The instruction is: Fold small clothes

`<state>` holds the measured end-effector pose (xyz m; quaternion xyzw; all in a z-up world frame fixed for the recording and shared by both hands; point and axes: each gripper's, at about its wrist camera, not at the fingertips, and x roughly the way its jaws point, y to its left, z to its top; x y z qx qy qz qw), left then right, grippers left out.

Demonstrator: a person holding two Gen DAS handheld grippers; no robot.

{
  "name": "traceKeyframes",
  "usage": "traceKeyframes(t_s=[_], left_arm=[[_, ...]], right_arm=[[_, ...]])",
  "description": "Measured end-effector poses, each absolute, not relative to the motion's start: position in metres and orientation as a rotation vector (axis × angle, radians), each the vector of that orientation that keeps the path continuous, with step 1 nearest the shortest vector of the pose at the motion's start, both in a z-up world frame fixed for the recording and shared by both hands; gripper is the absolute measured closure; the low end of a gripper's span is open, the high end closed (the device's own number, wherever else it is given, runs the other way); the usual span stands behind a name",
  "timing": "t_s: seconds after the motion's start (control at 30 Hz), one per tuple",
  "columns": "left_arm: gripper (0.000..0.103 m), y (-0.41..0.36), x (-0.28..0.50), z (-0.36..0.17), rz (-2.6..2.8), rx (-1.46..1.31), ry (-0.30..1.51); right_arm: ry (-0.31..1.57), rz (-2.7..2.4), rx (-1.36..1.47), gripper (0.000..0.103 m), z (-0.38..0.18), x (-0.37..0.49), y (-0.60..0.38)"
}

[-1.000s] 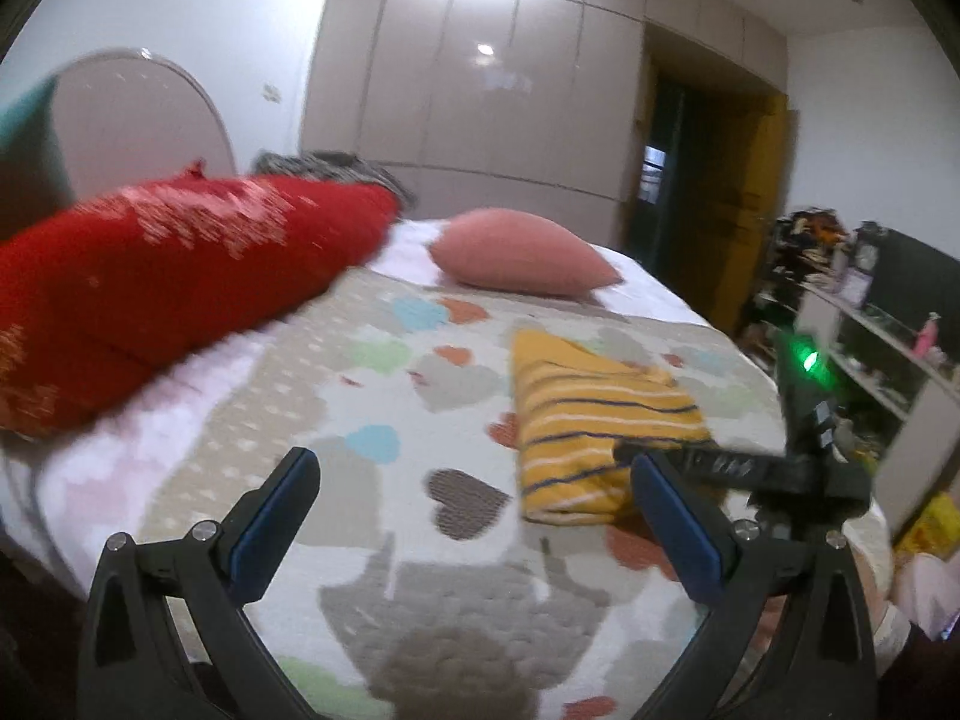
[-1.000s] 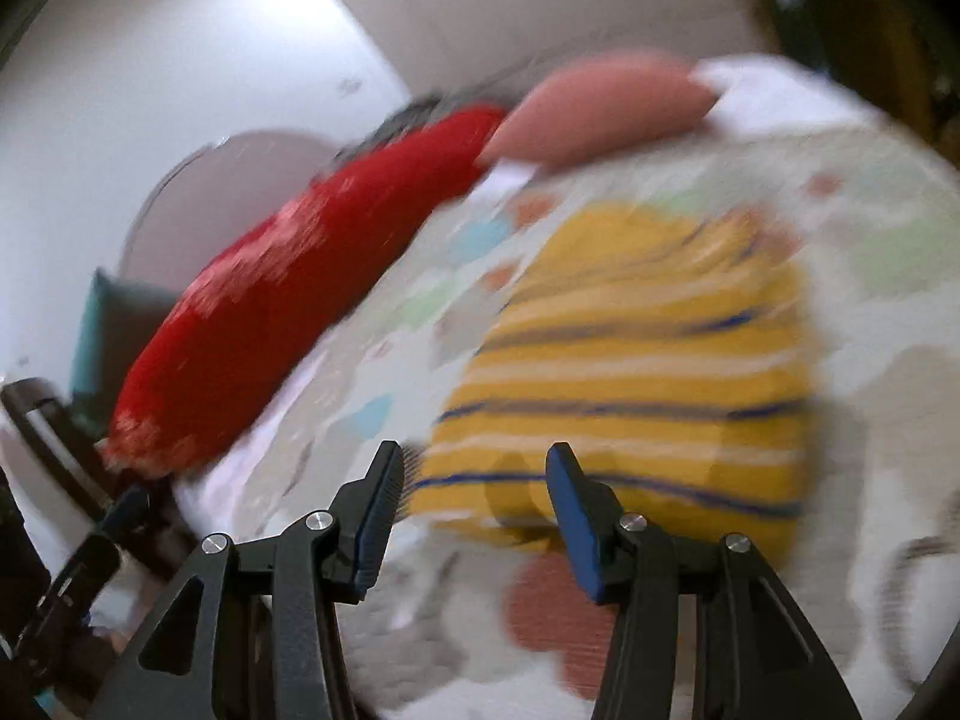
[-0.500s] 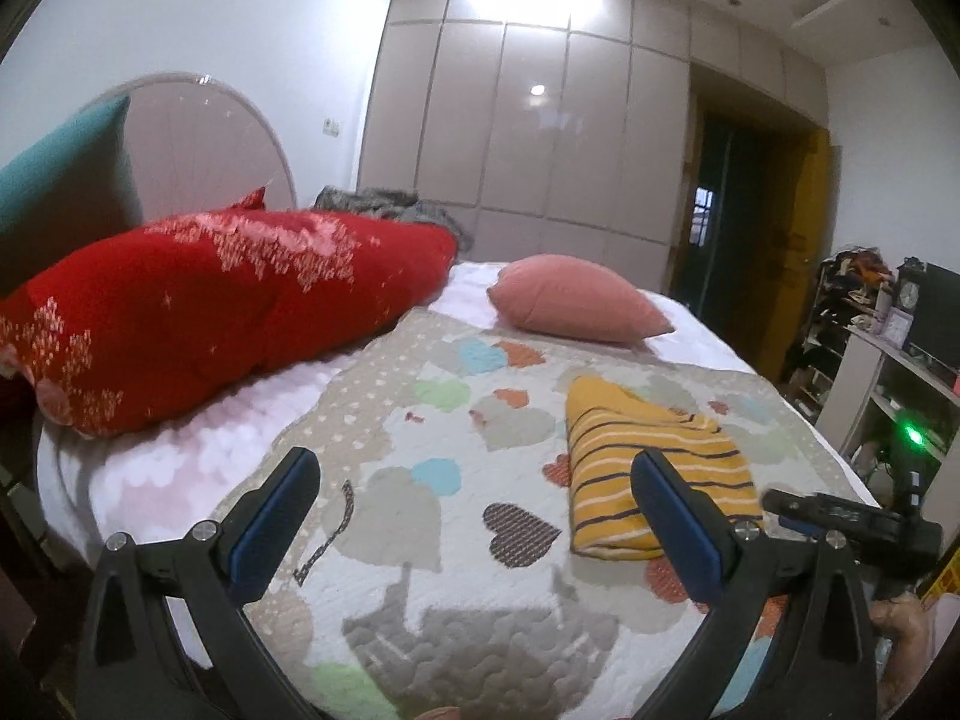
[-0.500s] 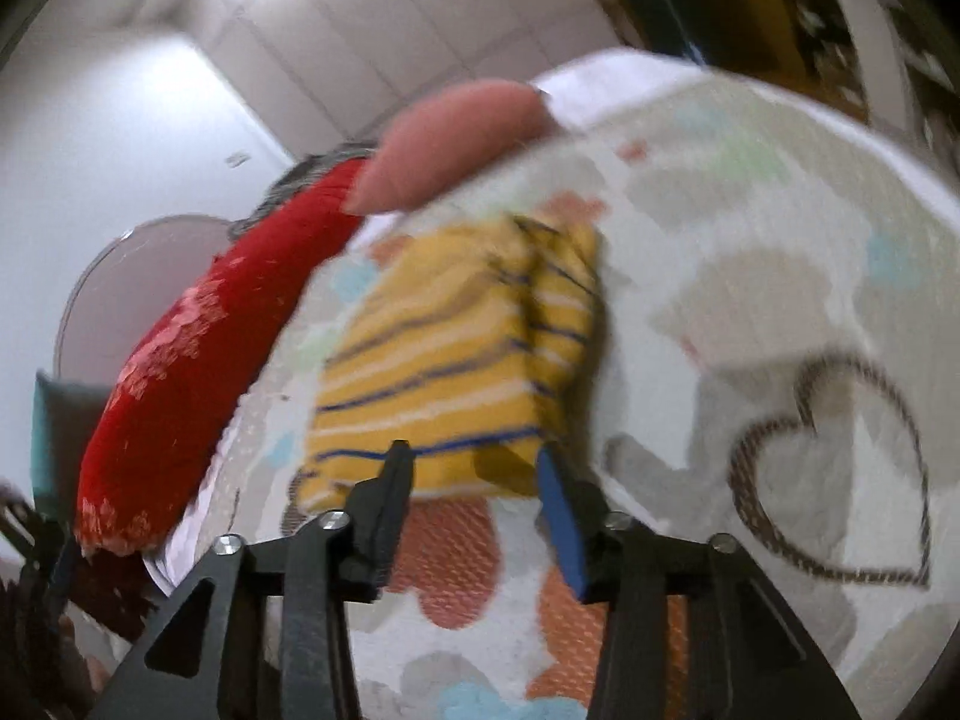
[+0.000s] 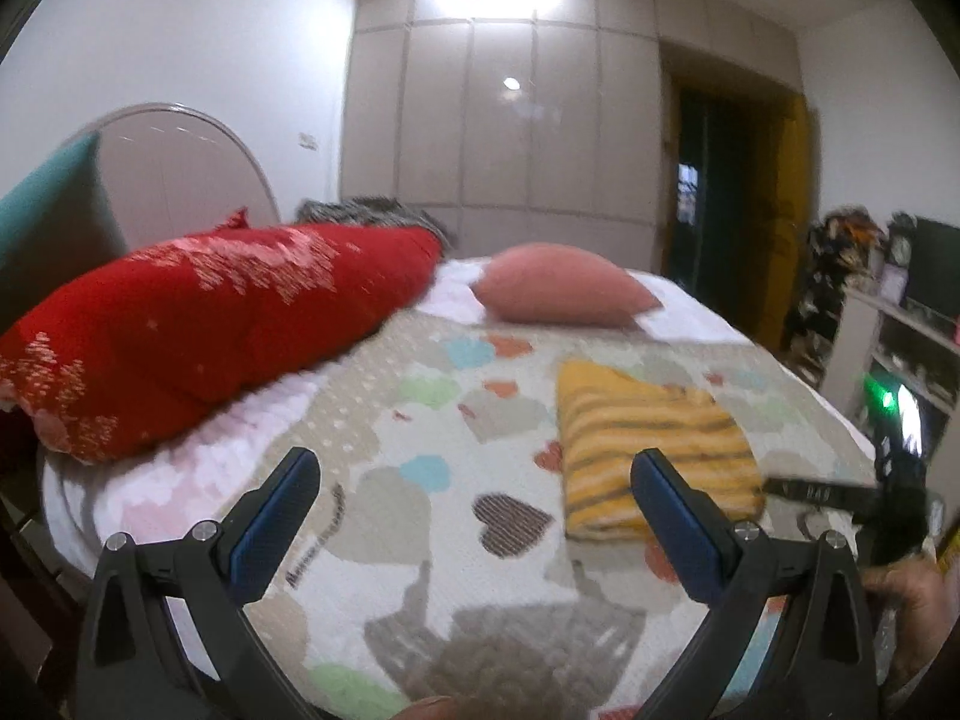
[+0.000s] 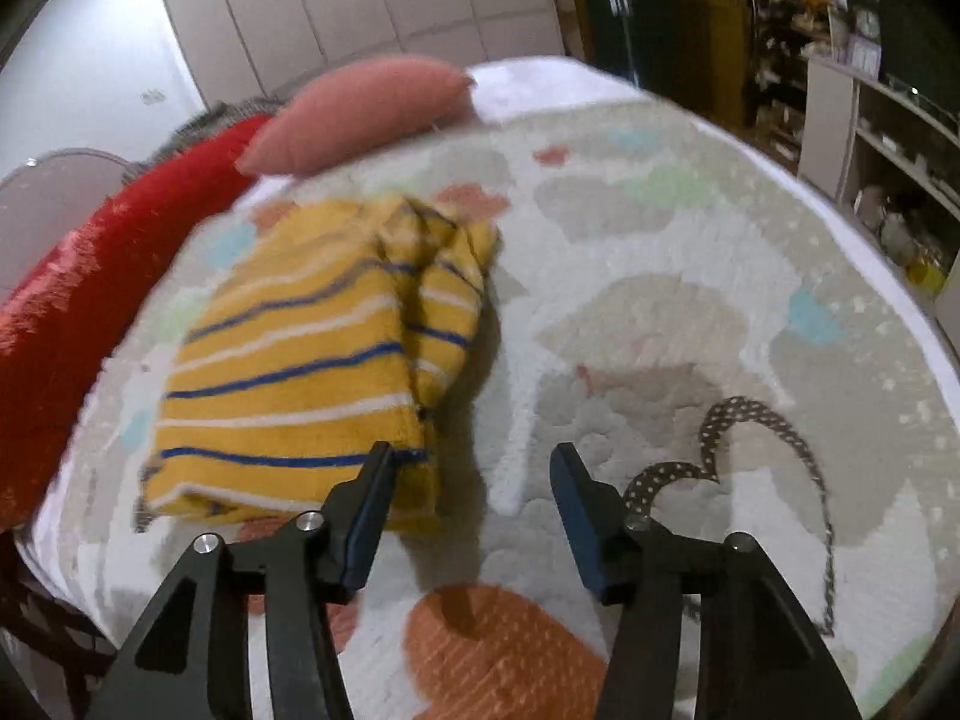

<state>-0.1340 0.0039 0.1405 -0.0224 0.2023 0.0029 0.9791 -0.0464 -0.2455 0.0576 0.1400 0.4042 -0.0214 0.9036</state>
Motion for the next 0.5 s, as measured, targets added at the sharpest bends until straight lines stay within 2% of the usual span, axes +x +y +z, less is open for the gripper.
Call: traceKeyframes(t_s=[0.1,0.17,0.5], left_arm=[[0.000,-0.010,-0.133,0.132,-0.043,-0.028,0.452],[0.000,-0.020,-0.132,0.125,-0.059,-0.003,0.480],[0.000,-0.045,-0.118,0.090,-0.052,0.097,0.630]], right_arm=[[0.794,-0.017,0.301,0.026,0.064,-0.067,-0.237],[0.788,-0.010,0.303,0.023,0.066,-0.072,-0.231],[0.784,0.090,0.209,0.023,0.058,-0.087,-0.194]])
